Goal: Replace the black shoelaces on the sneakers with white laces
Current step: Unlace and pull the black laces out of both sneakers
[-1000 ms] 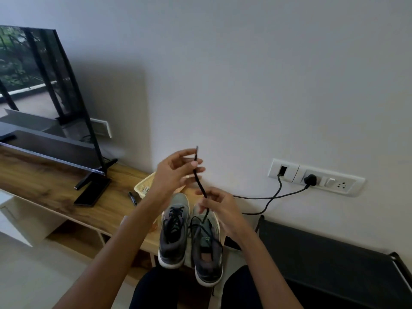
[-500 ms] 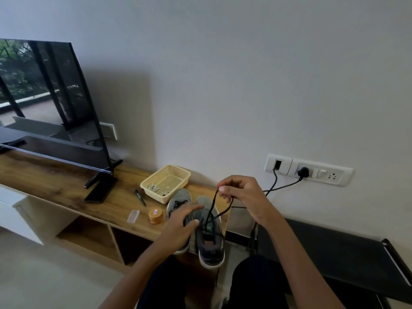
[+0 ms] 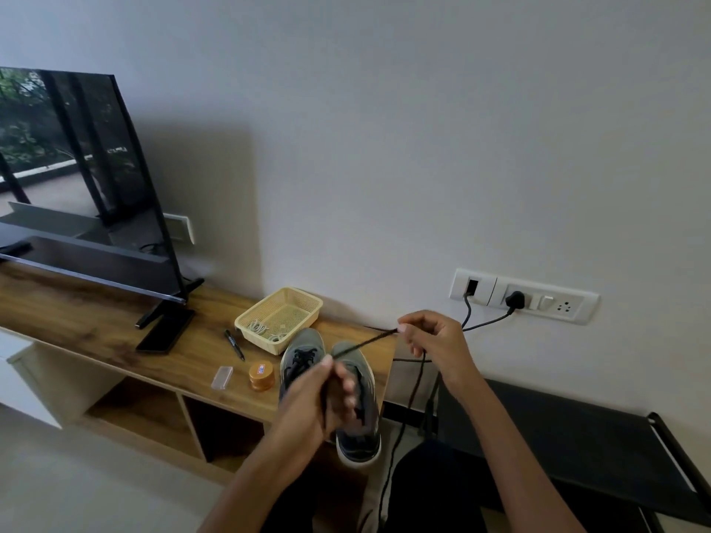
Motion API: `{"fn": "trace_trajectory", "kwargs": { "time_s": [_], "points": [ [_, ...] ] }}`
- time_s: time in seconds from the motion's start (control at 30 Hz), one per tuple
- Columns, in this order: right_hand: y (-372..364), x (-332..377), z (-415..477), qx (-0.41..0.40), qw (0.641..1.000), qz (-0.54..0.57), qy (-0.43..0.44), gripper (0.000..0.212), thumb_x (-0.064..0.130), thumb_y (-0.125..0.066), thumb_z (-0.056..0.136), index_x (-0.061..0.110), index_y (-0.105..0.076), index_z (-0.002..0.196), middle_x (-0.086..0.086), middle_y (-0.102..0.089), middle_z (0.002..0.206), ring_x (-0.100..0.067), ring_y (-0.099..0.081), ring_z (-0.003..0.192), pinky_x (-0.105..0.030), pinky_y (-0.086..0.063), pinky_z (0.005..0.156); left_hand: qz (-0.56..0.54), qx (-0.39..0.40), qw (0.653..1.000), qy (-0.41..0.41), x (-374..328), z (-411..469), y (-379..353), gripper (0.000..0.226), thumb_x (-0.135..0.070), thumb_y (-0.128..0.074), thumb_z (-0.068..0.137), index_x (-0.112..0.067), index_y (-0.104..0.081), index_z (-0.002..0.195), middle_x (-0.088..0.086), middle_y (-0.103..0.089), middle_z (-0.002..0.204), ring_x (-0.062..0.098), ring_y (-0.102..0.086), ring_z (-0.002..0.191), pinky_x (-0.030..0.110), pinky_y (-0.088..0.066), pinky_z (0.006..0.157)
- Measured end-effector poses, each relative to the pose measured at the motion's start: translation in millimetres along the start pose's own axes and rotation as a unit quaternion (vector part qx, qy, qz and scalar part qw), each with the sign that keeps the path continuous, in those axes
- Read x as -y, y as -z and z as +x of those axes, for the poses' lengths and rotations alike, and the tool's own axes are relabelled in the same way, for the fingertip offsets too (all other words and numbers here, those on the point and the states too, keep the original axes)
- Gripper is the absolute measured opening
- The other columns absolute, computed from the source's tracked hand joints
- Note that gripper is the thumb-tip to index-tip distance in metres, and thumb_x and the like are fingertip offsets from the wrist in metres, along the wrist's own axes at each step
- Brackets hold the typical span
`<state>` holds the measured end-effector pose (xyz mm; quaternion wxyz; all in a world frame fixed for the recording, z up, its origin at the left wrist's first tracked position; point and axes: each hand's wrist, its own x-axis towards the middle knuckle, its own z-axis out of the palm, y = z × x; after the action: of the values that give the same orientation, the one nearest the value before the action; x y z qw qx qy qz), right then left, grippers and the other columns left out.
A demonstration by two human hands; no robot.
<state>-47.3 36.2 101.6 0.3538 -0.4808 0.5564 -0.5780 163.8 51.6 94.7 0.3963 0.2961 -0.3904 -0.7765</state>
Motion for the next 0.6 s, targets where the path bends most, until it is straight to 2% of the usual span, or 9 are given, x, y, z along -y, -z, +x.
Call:
{"fn": "trace_trajectory", "kwargs": {
  "time_s": [0.07, 0.13, 0.2, 0.27, 0.3, 0.37, 0.43, 0.53, 0.6],
  "points": [
    [3, -14, -8, 0.08, 0.994, -0.061, -0.042, 0.01, 0.015, -0.069, 0.083, 0.005, -0.068, 0.087, -0.003, -0.059, 0.062, -0.011, -0.05, 0.052, -0.019, -0.042, 0.051, -0.103, -0.06, 0.992, -0.053, -15, 8, 9, 0.032, -0.028, -0.033, 0.1, -0.01, -0.055, 0.085, 0.003, -0.065, 0.072, 0.013, -0.06, 0.059, 0.026, -0.052, 0.056],
    [6, -27, -19, 0.163, 0.979, -0.081, -0.094, 0.019, 0.019, -0.069, 0.083, 0.001, -0.067, 0.09, -0.004, -0.058, 0.064, -0.012, -0.051, 0.054, -0.018, -0.043, 0.052, -0.172, -0.144, 0.966, -0.127, -31, 19, 24, 0.032, -0.024, -0.033, 0.102, -0.009, -0.058, 0.09, 0.007, -0.071, 0.09, 0.014, -0.068, 0.074, 0.024, -0.057, 0.061],
    [8, -33, -27, 0.204, 0.967, -0.092, -0.12, 0.021, 0.017, -0.068, 0.085, -0.002, -0.066, 0.094, -0.005, -0.059, 0.066, -0.012, -0.051, 0.056, -0.019, -0.044, 0.055, -0.148, -0.26, 0.937, -0.177, -40, 28, 41, 0.029, -0.02, -0.034, 0.103, -0.008, -0.059, 0.095, 0.011, -0.066, 0.107, 0.018, -0.066, 0.095, 0.024, -0.056, 0.074],
    [5, -30, -29, 0.24, 0.953, -0.146, -0.113, 0.013, 0.014, -0.066, 0.086, 0.003, -0.067, 0.092, -0.002, -0.061, 0.067, -0.01, -0.051, 0.056, -0.021, -0.044, 0.058, -0.043, -0.334, 0.925, -0.174, -31, 33, 48, 0.029, -0.02, -0.036, 0.102, -0.006, -0.062, 0.102, 0.01, -0.063, 0.111, 0.017, -0.062, 0.101, 0.025, -0.051, 0.082],
    [1, -24, -29, 0.269, 0.942, -0.173, -0.099, 0.008, 0.014, -0.066, 0.086, 0.008, -0.068, 0.09, 0.0, -0.062, 0.068, -0.008, -0.051, 0.055, -0.022, -0.044, 0.059, 0.017, -0.315, 0.937, -0.154, -21, 34, 48, 0.03, -0.02, -0.037, 0.102, -0.006, -0.063, 0.107, 0.009, -0.064, 0.11, 0.015, -0.063, 0.098, 0.026, -0.05, 0.084],
    [-11, -8, -26, 0.321, 0.927, -0.18, -0.064, 0.004, 0.015, -0.066, 0.086, 0.016, -0.07, 0.087, 0.004, -0.064, 0.07, -0.006, -0.052, 0.055, -0.021, -0.044, 0.06, 0.122, -0.175, 0.975, -0.067, 2, 31, 36, 0.031, -0.023, -0.038, 0.101, -0.009, -0.064, 0.11, 0.01, -0.069, 0.108, 0.018, -0.066, 0.095, 0.036, -0.051, 0.09],
    [-24, 9, -21, 0.327, 0.935, -0.136, -0.029, 0.007, 0.012, -0.067, 0.085, 0.017, -0.071, 0.088, 0.004, -0.064, 0.073, -0.007, -0.052, 0.057, -0.018, -0.045, 0.057, 0.207, -0.05, 0.977, 0.02, 17, 23, 19, 0.036, -0.027, -0.035, 0.101, -0.008, -0.065, 0.109, 0.013, -0.071, 0.098, 0.026, -0.068, 0.088, 0.042, -0.053, 0.085],
    [-29, 16, -9, 0.245, 0.966, -0.087, -0.003, 0.01, 0.006, -0.07, 0.082, 0.009, -0.07, 0.091, 0.002, -0.061, 0.07, -0.005, -0.051, 0.056, -0.019, -0.044, 0.054, 0.203, -0.036, 0.978, 0.019, 14, 14, 1, 0.039, -0.028, -0.034, 0.101, -0.002, -0.062, 0.096, 0.001, -0.054, 0.06, 0.014, -0.049, 0.049, 0.026, -0.043, 0.051],
    [-23, 8, -4, 0.228, 0.97, -0.077, -0.022, 0.016, 0.008, -0.071, 0.081, 0.005, -0.068, 0.096, 0.004, -0.057, 0.064, -0.005, -0.05, 0.055, -0.017, -0.041, 0.053, 0.22, -0.039, 0.975, -0.004, 1, 12, 1, 0.036, -0.028, -0.035, 0.101, -0.006, -0.059, 0.085, -0.006, -0.036, 0.052, 0.007, -0.031, 0.044, 0.019, -0.029, 0.043]
  ]
}}
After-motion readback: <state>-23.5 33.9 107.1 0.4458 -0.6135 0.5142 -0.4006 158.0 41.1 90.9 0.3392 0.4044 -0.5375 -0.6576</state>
